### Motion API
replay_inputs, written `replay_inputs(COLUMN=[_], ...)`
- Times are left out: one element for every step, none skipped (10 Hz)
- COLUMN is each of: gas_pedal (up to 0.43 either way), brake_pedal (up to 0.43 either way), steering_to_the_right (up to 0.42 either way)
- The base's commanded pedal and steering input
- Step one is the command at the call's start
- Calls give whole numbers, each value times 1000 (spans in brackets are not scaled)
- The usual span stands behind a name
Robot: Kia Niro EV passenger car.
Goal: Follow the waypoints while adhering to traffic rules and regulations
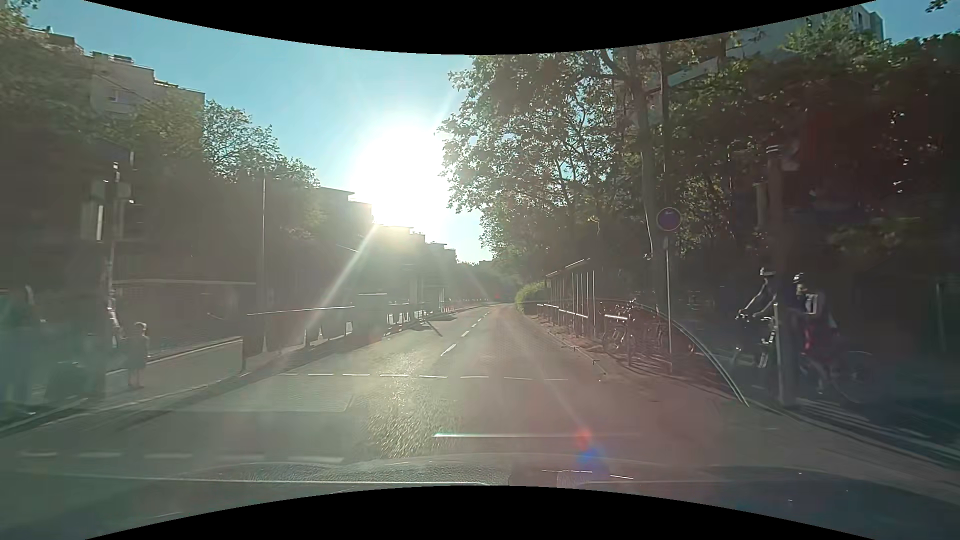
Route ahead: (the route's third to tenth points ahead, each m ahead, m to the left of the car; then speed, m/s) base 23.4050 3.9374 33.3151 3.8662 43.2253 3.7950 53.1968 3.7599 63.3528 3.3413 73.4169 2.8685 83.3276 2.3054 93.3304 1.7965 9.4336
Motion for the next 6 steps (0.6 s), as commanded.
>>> replay_inputs(gas_pedal=[209,209,209,209,209,209], brake_pedal=[0,0,0,0,0,0], steering_to_the_right=[4,4,4,4,4,4])
